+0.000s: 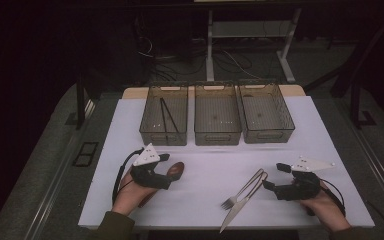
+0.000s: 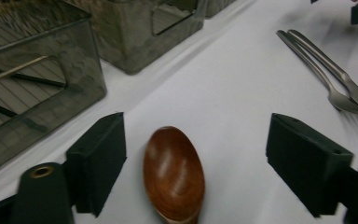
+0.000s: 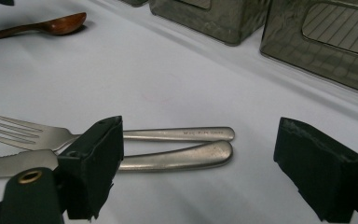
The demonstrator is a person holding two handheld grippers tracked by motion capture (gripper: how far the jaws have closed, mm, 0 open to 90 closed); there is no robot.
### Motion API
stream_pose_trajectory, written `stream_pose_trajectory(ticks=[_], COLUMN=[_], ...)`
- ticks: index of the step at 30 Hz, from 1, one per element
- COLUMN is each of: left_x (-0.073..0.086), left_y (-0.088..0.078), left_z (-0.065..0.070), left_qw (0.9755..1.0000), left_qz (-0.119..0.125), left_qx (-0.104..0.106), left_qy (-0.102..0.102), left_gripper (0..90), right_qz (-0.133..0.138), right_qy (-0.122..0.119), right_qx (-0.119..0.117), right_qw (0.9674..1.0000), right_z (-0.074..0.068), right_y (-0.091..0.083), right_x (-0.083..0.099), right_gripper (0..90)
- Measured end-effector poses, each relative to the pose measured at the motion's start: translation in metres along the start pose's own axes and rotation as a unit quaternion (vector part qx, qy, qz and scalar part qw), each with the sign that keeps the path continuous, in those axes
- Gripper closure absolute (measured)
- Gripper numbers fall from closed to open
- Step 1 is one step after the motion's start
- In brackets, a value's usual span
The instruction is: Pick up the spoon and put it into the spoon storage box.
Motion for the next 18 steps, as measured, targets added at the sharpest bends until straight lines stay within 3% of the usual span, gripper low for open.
stream_pose_trajectory(ticks=[2, 9, 13, 18], left_x=[-0.002, -0.007, -0.006, -0.006], left_y=[0.001, 0.009, 0.015, 0.022], left_z=[-0.005, -0.024, -0.026, -0.022], left_qw=[1.0, 0.9998, 0.9994, 0.999], left_qz=[-0.007, -0.004, -0.007, -0.028], left_qx=[-0.004, -0.009, 0.0, 0.01], left_qy=[0.003, -0.02, -0.034, -0.032], left_gripper=[25.3, 32.9, 38.8, 41.2], right_qz=[-0.001, 0.0, 0.007, 0.007], right_qy=[-0.001, 0.005, 0.007, 0.004], right_qx=[0.0, 0.002, 0.004, 0.006], right_qw=[1.0, 1.0, 0.9999, 0.9999], right_z=[0.0, 0.002, 0.003, 0.003], right_y=[0.001, 0.0, -0.001, -0.003], right_x=[0.0, 0.0, -0.001, 0.0], right_gripper=[15.0, 15.0, 15.0, 15.0])
Point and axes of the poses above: each handheld gripper's, and its own axes: y roughly forward along the jaws, x roughly out of its underside, z roughly to its right, the point moved 1 cm from there along y, roughly forward along the jaws, and after that the axes turned 9 degrees about -z, right-handed, at the moved point
